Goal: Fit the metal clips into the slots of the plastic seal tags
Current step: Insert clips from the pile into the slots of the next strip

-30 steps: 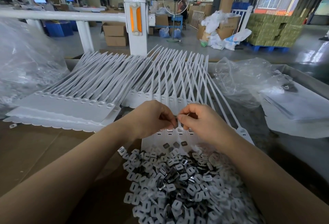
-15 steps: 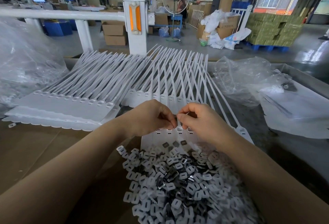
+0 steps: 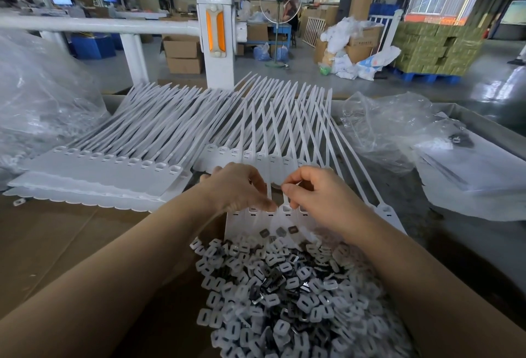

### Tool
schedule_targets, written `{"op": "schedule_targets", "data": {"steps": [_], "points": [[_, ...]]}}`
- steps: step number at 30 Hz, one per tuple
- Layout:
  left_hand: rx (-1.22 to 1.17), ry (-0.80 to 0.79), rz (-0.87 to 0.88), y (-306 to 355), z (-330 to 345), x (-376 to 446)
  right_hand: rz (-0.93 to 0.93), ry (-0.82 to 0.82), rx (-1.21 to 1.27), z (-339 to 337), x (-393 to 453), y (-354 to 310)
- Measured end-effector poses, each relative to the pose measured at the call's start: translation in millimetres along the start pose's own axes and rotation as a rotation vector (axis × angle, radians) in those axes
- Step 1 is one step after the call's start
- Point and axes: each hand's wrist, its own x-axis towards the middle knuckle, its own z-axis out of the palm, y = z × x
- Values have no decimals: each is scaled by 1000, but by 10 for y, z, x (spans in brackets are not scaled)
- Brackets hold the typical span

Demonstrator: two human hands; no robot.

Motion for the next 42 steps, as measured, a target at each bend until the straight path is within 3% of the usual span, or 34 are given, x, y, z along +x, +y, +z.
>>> {"op": "schedule_targets", "data": {"steps": [7,11,14,19,27,31,39,42], "points": [[-26,-20,46,-19,-5,-6,-4,4,13,-19,-2,8],[51,62,161,-27,-26,-59,8,17,67,-26,2,20],[173,144,349,3,-23,-113,22,10,90,-17,5,22],[74,-53,580,61,29,-208,22,0,84,-16,13,2],[171,-99,439,59,90,-184,31,3,96,-26,-13,-14],[253,-119,448,78,65,-210,33,0,105,-27,-12,-14],[-355,-130,154,20,-90,-163,-6,7,153,-52,-26,-24],[-536,-180,136,6,-120,-179,-31,-6,157,-58,-38,-34]]}}
